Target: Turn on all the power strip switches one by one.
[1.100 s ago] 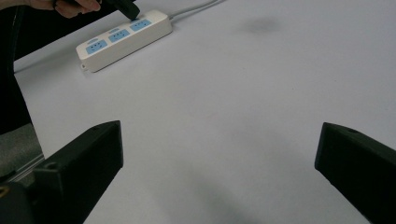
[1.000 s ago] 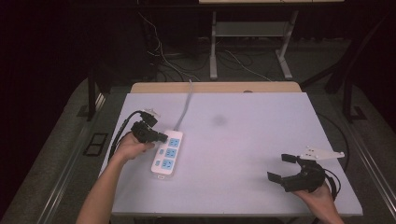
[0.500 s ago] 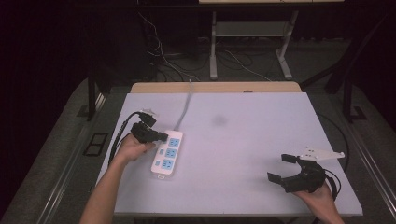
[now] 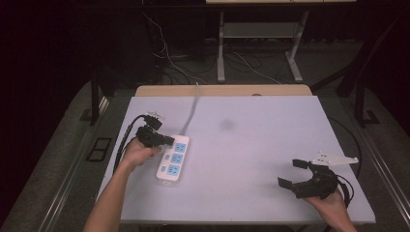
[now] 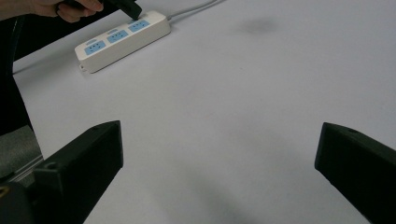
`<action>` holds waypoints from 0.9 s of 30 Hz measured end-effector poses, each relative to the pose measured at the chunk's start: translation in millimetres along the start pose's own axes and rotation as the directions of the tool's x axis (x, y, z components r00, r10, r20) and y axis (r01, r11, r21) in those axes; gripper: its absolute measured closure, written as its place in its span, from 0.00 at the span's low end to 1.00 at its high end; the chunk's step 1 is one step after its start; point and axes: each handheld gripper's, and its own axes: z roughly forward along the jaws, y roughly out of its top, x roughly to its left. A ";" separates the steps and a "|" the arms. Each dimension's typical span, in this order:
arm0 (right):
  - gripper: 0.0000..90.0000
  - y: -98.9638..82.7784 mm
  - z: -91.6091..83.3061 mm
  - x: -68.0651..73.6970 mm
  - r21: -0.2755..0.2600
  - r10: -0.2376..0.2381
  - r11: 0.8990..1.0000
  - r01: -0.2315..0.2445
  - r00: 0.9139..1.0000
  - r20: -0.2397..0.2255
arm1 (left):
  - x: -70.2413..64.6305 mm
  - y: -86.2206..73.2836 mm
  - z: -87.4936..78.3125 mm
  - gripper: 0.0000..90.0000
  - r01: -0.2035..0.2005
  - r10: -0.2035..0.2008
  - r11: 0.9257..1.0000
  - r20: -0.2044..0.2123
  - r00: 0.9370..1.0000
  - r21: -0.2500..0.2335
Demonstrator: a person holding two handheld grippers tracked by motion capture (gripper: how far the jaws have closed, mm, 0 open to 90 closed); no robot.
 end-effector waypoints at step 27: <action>0.01 -0.1 0.5 0.6 -0.005 0.007 1.000 -0.007 1.000 -0.004 | -16.2 -9.5 -54.2 0.22 0.031 -0.049 0.984 -0.101 0.994 -0.175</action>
